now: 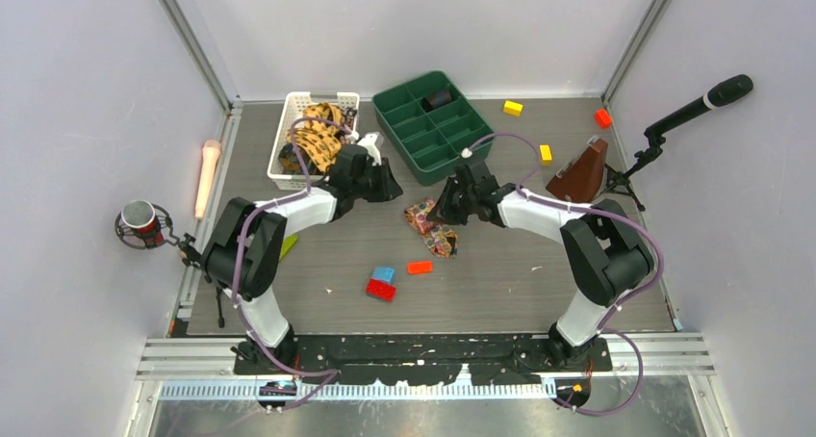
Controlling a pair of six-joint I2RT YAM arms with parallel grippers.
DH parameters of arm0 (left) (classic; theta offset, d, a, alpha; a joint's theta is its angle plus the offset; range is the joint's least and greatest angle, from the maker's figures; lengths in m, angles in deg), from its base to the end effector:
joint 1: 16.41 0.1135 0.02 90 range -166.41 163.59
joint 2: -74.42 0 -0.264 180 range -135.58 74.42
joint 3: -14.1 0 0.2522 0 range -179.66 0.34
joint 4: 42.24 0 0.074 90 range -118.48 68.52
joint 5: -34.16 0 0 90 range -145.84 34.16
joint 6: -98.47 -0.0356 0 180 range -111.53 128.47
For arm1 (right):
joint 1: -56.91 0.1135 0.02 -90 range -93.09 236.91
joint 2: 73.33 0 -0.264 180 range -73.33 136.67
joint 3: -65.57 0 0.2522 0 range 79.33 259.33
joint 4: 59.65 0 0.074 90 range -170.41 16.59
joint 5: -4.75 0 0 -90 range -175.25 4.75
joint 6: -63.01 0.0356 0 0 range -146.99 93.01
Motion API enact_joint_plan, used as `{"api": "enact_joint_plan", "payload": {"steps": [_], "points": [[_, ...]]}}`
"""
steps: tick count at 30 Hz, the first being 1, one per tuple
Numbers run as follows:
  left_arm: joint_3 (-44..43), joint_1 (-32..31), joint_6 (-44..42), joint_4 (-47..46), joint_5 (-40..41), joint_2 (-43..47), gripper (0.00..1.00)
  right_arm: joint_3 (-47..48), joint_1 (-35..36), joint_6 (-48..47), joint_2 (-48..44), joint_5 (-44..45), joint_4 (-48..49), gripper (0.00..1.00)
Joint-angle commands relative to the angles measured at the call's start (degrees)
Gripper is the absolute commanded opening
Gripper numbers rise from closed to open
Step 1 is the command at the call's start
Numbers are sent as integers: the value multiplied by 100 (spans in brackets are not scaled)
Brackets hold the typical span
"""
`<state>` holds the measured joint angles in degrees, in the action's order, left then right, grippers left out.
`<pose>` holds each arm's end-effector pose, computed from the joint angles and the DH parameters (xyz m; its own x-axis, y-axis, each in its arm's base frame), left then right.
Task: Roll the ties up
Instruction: Roll the tie at the center of the board.
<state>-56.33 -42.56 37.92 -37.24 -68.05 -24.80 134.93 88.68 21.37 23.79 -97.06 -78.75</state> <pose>0.3322 -0.1715 0.1921 -0.7241 -0.1798 -0.6659 0.2670 0.8170 -0.5110 0.2940 0.1906 0.1786 -0.8863 0.3116 -0.3427 0.0421 0.7911 0.6102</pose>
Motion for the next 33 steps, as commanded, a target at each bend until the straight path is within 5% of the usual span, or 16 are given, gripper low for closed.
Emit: {"api": "enact_joint_plan", "payload": {"steps": [1,18,33], "points": [[-356,-19,-129,-558,-719,-226,27,277,29,-137,51,468,-292,1],[-856,-17,-12,-280,-863,-1095,20,378,40,-333,86,346,-540,2],[194,-175,380,-688,-1128,-598,13,601,39,-879,34,150,-860,10]]}}
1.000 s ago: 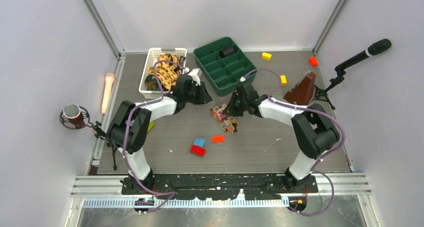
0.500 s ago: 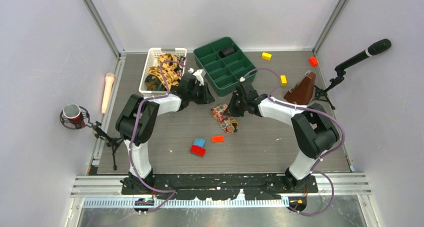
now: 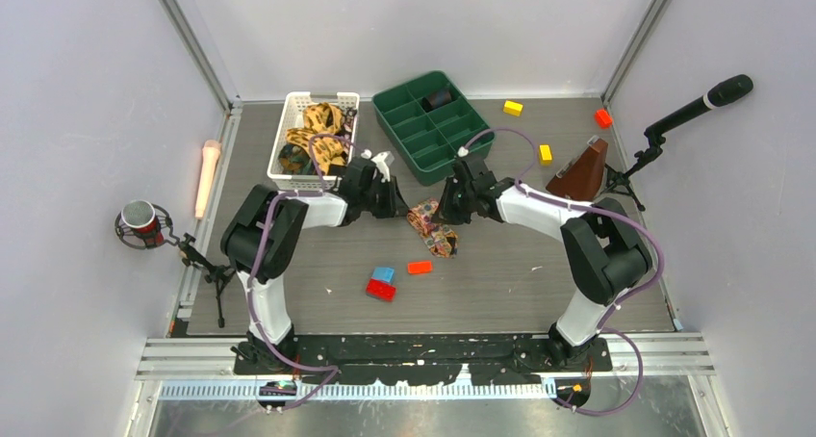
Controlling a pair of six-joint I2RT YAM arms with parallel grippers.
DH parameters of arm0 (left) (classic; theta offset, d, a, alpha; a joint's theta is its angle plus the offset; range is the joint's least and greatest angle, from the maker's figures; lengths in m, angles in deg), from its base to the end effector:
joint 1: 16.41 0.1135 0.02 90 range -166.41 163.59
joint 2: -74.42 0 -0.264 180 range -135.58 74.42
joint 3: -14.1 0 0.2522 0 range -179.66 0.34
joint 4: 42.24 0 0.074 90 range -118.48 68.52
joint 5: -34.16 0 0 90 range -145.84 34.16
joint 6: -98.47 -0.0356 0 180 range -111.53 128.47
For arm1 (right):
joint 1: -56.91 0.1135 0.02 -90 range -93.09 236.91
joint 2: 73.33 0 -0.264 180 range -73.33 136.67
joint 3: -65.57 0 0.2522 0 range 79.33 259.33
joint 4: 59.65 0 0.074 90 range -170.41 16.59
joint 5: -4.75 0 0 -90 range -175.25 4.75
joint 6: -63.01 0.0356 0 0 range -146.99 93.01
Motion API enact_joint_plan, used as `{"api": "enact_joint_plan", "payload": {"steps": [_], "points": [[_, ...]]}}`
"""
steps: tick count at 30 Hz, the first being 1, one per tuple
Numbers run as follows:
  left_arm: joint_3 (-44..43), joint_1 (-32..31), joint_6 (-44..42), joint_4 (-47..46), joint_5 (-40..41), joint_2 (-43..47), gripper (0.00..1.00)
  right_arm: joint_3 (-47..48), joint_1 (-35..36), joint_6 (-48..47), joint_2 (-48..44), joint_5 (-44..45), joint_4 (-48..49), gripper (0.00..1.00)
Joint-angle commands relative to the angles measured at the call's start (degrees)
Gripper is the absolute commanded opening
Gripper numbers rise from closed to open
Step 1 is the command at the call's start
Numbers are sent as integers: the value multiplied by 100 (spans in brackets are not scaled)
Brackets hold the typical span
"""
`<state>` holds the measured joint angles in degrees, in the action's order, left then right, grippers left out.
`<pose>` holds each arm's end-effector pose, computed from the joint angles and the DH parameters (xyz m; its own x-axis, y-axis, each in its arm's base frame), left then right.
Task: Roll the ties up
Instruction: Roll the tie at the center of the board.
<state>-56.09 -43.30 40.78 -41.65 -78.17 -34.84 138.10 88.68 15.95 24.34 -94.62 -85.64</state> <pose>0.3374 -0.1863 0.1355 -0.8441 -0.1263 -0.5210 0.2698 0.7397 -0.6164 0.2962 0.1903 0.1830 -0.8976 0.2347 -0.3731 0.0070 0.8540 0.5203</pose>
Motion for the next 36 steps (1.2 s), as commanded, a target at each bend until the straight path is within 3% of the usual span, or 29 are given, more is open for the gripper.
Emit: {"api": "enact_joint_plan", "payload": {"steps": [1,15,36], "points": [[201,-117,112,-259,-107,436,13,302,40,-382,-15,-145,-227,10],[620,-358,98,-150,181,991,12,577,39,-961,123,-681,-486,14],[1471,-837,181,202,795,1752,10,891,69,-2070,92,-643,-1448,18]]}}
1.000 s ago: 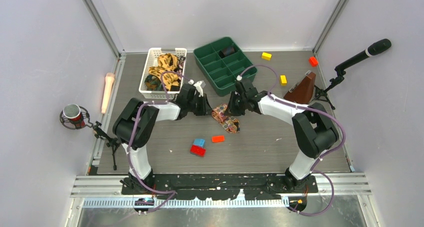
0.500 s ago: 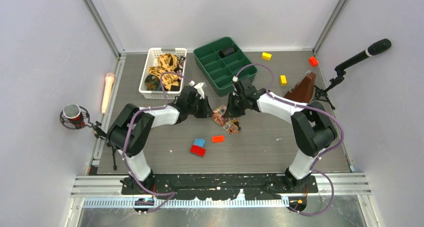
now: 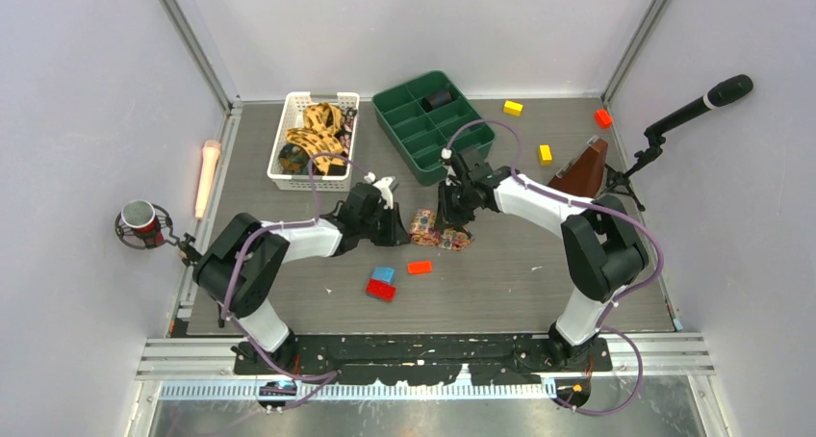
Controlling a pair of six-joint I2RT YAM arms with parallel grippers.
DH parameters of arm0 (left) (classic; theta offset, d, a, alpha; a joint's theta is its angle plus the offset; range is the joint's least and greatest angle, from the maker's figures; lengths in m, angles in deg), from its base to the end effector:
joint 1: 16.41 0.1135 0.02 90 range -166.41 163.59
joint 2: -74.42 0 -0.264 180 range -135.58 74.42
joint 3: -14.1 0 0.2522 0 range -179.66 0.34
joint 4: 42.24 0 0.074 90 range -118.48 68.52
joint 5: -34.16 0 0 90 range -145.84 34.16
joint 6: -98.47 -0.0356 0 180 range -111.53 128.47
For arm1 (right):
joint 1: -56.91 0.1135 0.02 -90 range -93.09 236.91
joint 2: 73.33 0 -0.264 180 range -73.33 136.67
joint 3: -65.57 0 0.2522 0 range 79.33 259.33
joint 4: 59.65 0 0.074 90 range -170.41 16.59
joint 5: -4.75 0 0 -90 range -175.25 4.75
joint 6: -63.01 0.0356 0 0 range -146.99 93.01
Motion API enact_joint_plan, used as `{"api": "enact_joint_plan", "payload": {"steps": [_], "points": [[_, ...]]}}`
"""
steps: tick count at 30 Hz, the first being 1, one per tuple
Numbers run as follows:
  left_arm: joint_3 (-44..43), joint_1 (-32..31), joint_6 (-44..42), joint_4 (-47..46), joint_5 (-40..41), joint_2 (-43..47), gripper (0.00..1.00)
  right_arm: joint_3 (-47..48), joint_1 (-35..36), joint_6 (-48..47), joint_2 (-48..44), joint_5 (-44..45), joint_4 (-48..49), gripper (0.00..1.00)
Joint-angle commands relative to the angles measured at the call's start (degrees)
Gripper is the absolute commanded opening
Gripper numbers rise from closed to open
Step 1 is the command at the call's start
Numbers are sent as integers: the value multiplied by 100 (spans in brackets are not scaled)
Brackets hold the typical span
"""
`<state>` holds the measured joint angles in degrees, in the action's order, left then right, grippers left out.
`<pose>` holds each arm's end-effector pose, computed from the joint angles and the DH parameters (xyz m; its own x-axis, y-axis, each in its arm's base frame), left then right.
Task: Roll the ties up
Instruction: Roll the tie at the center of the board.
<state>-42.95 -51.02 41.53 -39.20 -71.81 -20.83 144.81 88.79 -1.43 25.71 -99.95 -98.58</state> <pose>0.2609 -0.1919 0.1491 -0.8455 -0.0537 -0.5313 0.3044 0.7689 -0.5622 0.2967 0.1952 0.1961 -0.9234 -0.0829 -0.3747 -0.2486 0.8730 0.4196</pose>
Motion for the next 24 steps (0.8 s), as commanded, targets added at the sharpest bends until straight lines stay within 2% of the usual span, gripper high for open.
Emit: {"api": "enact_joint_plan", "payload": {"steps": [1,9,15,20,24], "points": [[194,-71,121,-7,201,397,10,220,67,-354,-59,-136,-183,18],[316,-68,259,785,1329,927,9,64,82,-297,-453,-172,-23,24],[187,-38,213,1025,1809,1298,10,131,81,-13,-691,34,-19,29],[53,121,202,844,1632,1325,23,123,82,446,-550,-30,135,26],[-77,182,117,596,1168,1259,32,73,82,732,-354,-15,266,22]]}}
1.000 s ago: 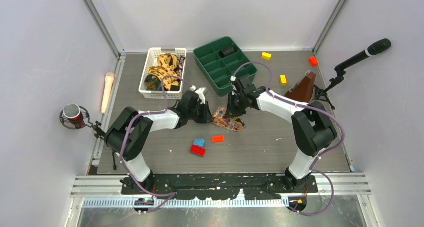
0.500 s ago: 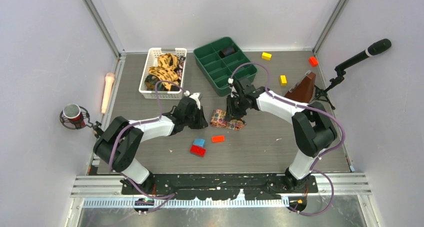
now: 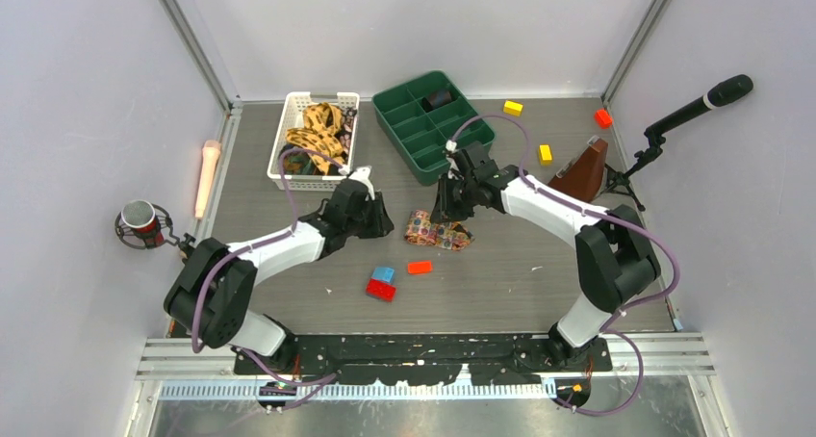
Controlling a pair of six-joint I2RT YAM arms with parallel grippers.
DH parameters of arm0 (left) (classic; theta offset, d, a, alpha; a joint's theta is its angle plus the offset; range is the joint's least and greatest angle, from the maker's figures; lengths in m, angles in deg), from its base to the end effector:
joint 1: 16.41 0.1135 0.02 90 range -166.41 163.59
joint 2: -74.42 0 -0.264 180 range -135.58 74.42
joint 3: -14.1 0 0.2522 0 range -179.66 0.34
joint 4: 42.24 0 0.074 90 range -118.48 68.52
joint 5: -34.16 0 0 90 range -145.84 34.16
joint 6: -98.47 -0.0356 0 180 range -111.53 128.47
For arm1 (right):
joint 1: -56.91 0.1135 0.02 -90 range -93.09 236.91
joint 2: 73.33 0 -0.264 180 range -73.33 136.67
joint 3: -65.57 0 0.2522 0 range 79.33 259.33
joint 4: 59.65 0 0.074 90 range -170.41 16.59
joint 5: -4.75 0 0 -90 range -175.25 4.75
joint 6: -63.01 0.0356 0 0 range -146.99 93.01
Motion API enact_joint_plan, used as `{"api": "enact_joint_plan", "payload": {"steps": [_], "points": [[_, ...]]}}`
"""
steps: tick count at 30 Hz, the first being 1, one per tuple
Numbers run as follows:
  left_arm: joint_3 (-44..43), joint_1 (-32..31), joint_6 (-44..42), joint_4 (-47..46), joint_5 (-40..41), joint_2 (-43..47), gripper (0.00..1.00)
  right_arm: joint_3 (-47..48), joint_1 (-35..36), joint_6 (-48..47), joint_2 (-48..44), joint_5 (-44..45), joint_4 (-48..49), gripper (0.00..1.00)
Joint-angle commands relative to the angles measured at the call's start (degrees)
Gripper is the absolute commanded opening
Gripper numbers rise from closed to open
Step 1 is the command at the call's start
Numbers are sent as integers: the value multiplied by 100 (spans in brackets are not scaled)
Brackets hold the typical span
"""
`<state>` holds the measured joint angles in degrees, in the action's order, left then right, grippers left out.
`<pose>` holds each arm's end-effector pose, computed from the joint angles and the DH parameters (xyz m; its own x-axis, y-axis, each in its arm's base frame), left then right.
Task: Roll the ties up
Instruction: Roll the tie at the center of the board.
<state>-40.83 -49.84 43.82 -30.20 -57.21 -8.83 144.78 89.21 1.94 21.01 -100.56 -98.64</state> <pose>0.2453 -0.1630 0.1851 -0.7683 -0.1859 -0.6125 0.1489 0.8787 -0.4535 0.2882 0.1933 0.2231 -0.9120 -0.0246 -0.4095 -0.2343 0.8506 0.4708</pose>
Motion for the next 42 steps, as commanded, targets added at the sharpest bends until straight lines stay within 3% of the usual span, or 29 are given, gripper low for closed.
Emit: {"api": "enact_joint_plan", "payload": {"steps": [1,5,17,31,42], "points": [[-314,65,-142,-375,-361,42,36,58,40,421,187,50,282,22],[-340,90,-214,-605,-668,-11,46,28,40,460,366,65,326,20],[-400,134,-241,-1612,-2256,-823,56,-65,40,458,482,136,400,19],[-524,222,-287,-1519,-2245,-946,60,-393,39,657,24,46,488,27],[-571,323,-324,-1484,-2266,-1050,61,-467,40,763,384,-126,884,25]]}}
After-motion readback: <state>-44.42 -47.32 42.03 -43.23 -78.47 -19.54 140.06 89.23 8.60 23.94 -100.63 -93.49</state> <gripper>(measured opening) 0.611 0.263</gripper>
